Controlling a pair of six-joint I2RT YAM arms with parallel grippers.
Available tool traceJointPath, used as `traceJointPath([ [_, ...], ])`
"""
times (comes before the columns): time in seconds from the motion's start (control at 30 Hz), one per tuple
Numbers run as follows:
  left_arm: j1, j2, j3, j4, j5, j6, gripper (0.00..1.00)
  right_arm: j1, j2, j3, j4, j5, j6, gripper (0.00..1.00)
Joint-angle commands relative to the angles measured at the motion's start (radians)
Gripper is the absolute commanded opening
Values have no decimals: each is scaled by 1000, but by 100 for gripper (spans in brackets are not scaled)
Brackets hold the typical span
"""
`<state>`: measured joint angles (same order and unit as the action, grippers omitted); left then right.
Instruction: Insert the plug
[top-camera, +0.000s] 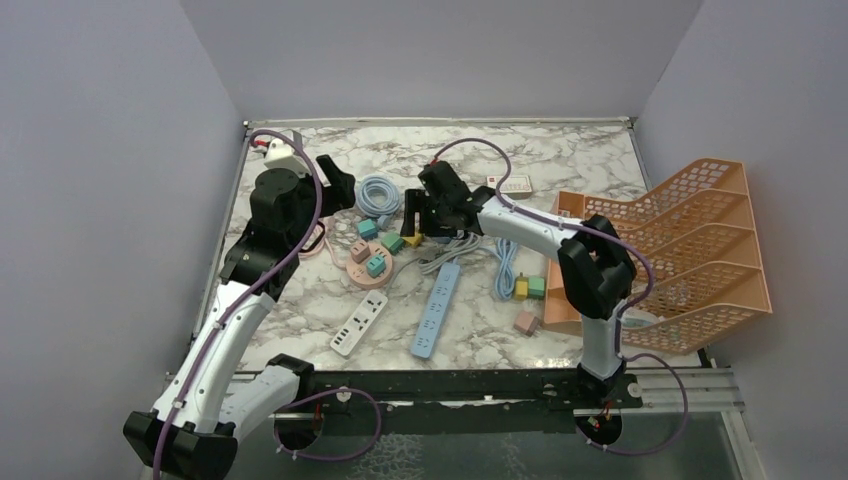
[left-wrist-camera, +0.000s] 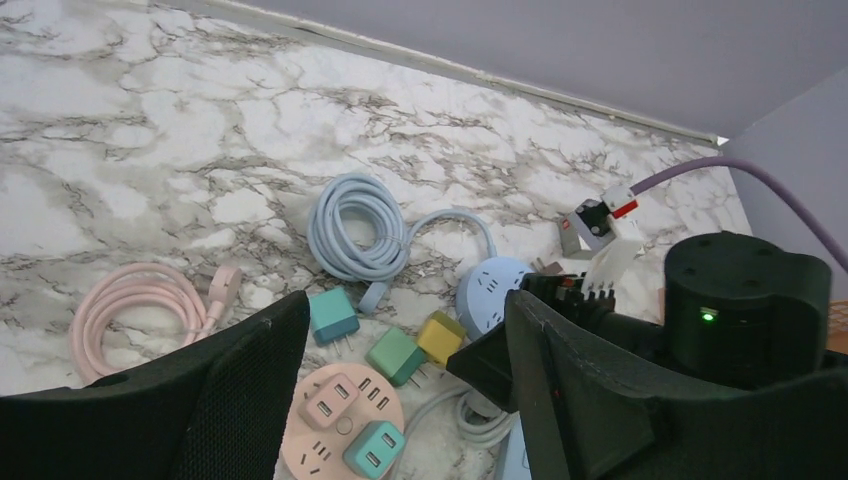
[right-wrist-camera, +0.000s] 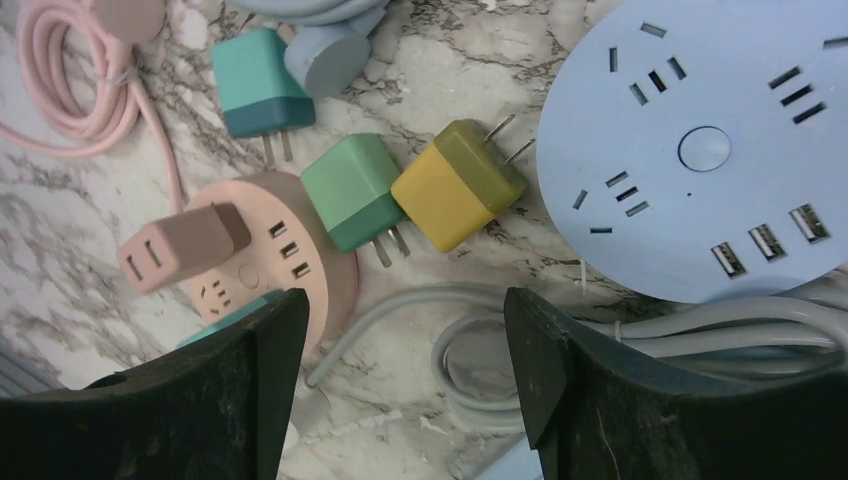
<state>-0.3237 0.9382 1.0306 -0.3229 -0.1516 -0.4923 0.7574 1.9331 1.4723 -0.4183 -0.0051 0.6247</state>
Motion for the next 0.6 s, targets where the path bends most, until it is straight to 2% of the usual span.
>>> traceJointPath([
  [0.0, 2, -12, -10, 38, -28, -7, 74, 0, 90, 92, -114, 17, 247, 71],
  [0.13, 2, -14, -6, 16, -32, 21, 74, 12, 163, 175, -236, 136, 375, 71],
  [0.33, 2, -22, -21, 28, -29, 24, 75, 15, 251, 278, -333, 245, 471, 70],
  [0.57, 2, -19, -26, 32, -27, 58, 75, 17, 308, 320, -294, 251, 469, 68],
])
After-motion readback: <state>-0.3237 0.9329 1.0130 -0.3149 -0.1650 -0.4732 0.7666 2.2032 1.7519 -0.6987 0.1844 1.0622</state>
